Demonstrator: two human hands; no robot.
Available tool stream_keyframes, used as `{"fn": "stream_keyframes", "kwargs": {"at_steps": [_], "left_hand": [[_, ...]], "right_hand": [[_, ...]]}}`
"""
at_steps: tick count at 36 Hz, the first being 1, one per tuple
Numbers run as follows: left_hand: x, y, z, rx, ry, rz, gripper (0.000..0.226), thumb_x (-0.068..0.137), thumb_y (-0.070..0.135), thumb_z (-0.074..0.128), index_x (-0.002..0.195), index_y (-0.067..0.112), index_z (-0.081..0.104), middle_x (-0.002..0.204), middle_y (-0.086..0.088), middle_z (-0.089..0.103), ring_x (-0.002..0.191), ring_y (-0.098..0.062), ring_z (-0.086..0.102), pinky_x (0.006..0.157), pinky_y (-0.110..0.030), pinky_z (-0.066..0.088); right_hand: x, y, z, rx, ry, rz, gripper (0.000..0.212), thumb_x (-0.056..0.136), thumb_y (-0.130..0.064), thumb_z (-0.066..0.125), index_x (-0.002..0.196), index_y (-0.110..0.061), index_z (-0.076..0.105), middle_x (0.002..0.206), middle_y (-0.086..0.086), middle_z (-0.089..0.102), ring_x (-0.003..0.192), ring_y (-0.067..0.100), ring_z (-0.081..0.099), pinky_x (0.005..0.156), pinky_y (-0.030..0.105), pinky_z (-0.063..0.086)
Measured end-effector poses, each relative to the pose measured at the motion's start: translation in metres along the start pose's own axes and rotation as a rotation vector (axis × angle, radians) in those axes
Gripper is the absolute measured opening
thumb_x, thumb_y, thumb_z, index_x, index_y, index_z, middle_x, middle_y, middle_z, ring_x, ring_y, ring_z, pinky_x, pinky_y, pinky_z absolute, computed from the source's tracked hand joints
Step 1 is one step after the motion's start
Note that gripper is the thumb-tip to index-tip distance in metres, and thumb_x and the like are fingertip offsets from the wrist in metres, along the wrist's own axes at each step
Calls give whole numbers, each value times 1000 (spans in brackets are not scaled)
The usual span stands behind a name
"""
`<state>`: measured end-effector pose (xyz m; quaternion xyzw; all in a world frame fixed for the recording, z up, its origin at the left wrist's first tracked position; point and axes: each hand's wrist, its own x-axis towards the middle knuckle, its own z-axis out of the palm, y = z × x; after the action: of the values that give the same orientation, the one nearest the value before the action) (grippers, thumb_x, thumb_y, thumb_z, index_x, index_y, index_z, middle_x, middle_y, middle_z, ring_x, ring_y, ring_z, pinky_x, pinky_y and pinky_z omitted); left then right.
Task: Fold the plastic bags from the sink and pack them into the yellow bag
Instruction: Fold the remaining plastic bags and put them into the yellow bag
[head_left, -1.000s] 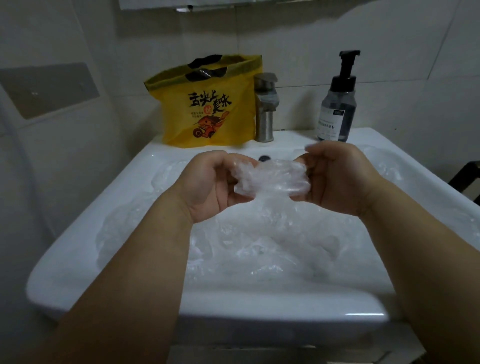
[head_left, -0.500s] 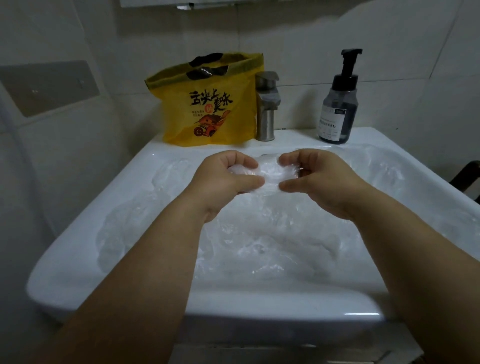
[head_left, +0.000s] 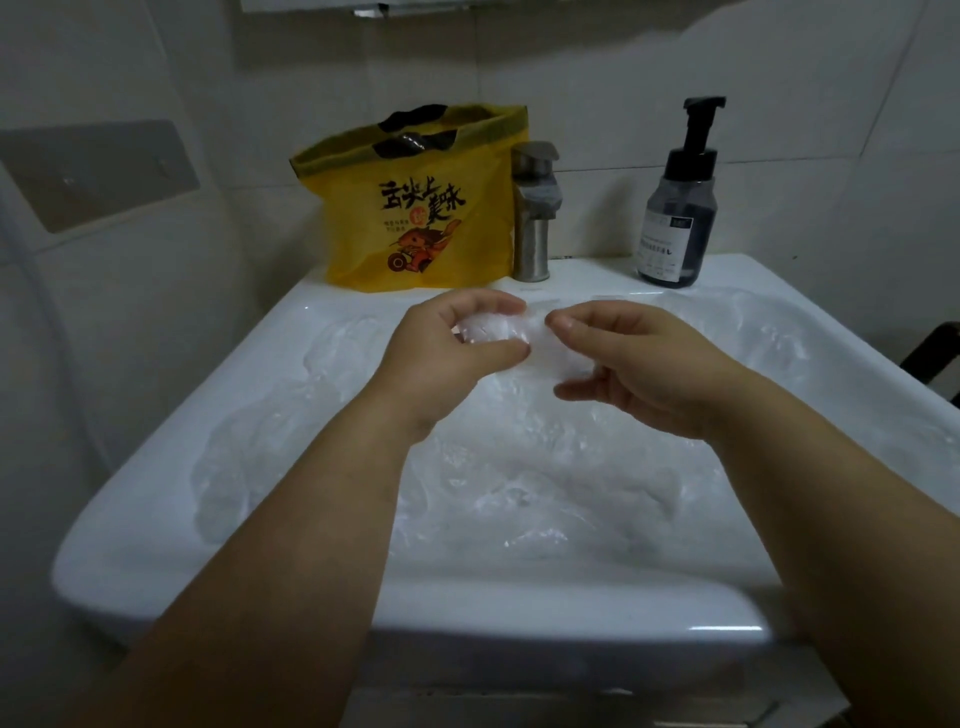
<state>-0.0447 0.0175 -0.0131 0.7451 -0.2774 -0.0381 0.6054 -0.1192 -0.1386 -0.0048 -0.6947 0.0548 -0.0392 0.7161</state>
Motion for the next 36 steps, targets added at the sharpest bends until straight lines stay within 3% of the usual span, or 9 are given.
{"fn": "stream_keyframes", "kwargs": {"at_steps": [2, 6, 11, 13, 17, 20, 25, 29, 36], "left_hand": [[1, 0, -1, -91, -7, -34, 36, 78, 7, 77, 103, 31, 67, 117, 6, 62, 106, -14, 62, 80, -17, 54], [6, 0, -1, -388, -2, -162, 58, 83, -1, 69, 133, 20, 48, 126, -10, 58, 110, -23, 63, 82, -27, 56], [12, -3, -1, -562, 70, -196, 51, 85, -6, 64, 134, 2, 50, 120, -16, 65, 101, -21, 68, 84, -27, 57], [12, -4, -2, -590, 64, -189, 50, 85, -7, 63, 133, 0, 51, 115, -16, 67, 96, -20, 69, 82, -26, 57], [11, 2, -3, -710, 41, -129, 49, 84, -3, 64, 131, 6, 53, 102, -11, 71, 87, -14, 70, 77, -22, 56], [10, 3, 1, -787, -47, -144, 49, 79, 23, 71, 126, 14, 57, 113, -6, 70, 107, -20, 66, 94, -33, 53], [-2, -1, 30, -406, -286, -287, 48, 74, 50, 71, 106, 14, 68, 112, -9, 70, 103, -19, 65, 93, -33, 54], [2, 1, 32, -482, -142, -313, 35, 94, 39, 55, 107, 9, 68, 107, -10, 72, 102, -22, 68, 90, -35, 56], [11, 7, 18, -691, 43, -268, 25, 99, 33, 50, 100, 13, 66, 90, -1, 74, 90, -21, 70, 79, -35, 58]], "right_hand": [[0, 0, 1, 25, 42, 16, 13, 90, -16, 58, 95, -9, 69, 100, 5, 68, 86, 18, 68, 70, 26, 59], [0, -2, 1, 73, 124, -18, 9, 89, -6, 59, 92, -9, 67, 96, 3, 66, 80, 17, 67, 65, 24, 59], [3, -1, 0, 209, 140, -23, 44, 86, -10, 65, 126, -19, 49, 109, 8, 58, 84, 24, 68, 64, 30, 59], [4, -2, -2, 258, 140, 50, 54, 86, -16, 65, 134, -9, 43, 109, 13, 62, 74, 21, 67, 61, 28, 58], [4, -1, -1, 190, 94, 69, 24, 87, -6, 62, 109, 2, 62, 97, 16, 68, 68, 16, 64, 58, 22, 56], [4, -2, 5, 287, 91, -18, 9, 88, -4, 60, 95, -1, 65, 88, 12, 68, 66, 14, 64, 58, 21, 55], [1, 5, 19, 159, 3, -111, 15, 91, 7, 50, 84, 2, 62, 69, 14, 63, 61, 19, 62, 66, 28, 57], [2, 8, 25, 101, 36, -148, 14, 92, 0, 54, 99, 6, 64, 88, 27, 66, 74, 29, 65, 68, 34, 61], [4, 3, 22, 62, 82, -87, 5, 88, -4, 61, 86, -5, 66, 78, 6, 69, 61, 13, 66, 57, 18, 55]]}}
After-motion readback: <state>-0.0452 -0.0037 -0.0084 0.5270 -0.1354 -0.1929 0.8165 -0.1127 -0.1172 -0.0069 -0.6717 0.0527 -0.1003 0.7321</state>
